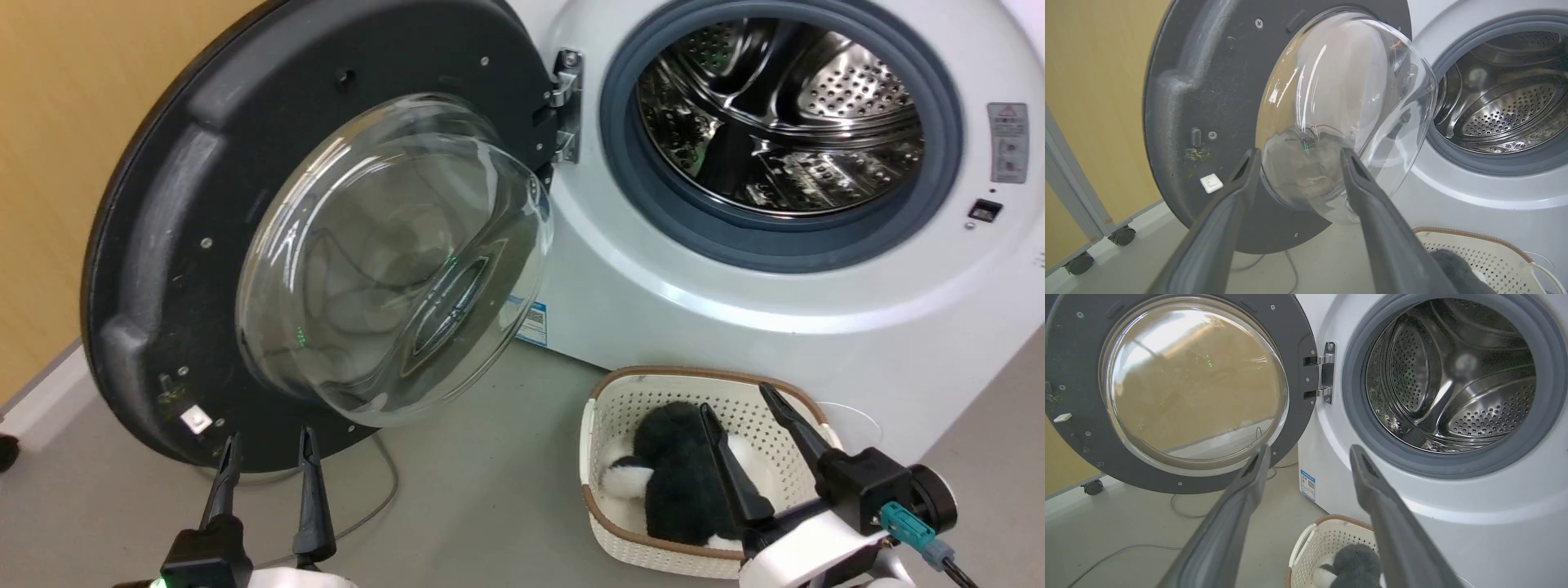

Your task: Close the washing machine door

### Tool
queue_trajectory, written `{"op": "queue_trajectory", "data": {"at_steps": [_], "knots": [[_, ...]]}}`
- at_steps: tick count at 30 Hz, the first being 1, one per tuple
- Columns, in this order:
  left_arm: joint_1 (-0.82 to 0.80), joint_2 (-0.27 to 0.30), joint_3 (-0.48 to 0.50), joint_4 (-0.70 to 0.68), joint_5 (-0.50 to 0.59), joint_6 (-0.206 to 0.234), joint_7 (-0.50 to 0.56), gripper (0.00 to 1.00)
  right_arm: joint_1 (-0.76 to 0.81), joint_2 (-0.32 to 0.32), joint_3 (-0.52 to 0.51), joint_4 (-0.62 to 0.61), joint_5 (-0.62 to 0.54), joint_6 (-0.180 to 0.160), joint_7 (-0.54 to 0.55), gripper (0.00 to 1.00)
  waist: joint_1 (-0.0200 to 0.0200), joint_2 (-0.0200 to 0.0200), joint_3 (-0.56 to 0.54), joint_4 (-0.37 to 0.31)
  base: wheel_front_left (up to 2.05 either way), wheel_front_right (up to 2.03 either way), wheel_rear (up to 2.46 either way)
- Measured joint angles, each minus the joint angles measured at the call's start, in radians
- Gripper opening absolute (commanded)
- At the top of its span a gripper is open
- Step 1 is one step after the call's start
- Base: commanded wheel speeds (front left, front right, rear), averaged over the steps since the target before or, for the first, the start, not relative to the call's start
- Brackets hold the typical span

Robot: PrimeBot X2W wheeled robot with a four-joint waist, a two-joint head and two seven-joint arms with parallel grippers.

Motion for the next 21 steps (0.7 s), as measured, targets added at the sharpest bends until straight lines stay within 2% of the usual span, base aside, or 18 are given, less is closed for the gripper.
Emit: {"op": "queue_trajectory", "data": {"at_steps": [21], "knots": [[0.037,0.000,-0.007,-0.037,-0.026,0.053,-0.044,1.00,-0.016,-0.014,0.049,0.038,0.035,0.000,-0.044,1.00,0.0000,0.0000,-0.001,0.086,-0.03,-0.03,-0.03]]}}
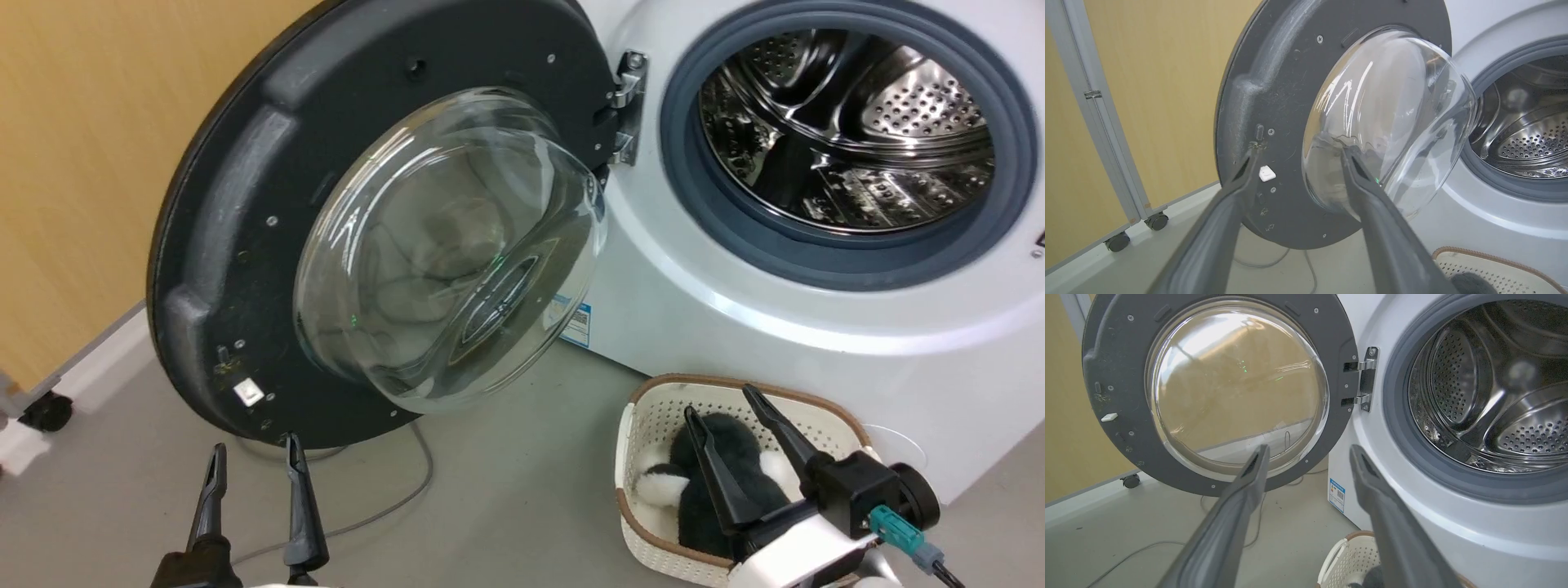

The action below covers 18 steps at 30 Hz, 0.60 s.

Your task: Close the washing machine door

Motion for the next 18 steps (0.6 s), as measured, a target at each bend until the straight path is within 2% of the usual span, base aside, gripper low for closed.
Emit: {"op": "queue_trajectory", "data": {"at_steps": [18], "knots": [[0.023,0.000,-0.012,-0.016,-0.018,0.026,-0.033,1.00,-0.011,-0.003,0.014,0.017,0.008,0.000,-0.034,1.00,0.0000,0.0000,0.017,0.067,0.00,0.00,0.00]]}}
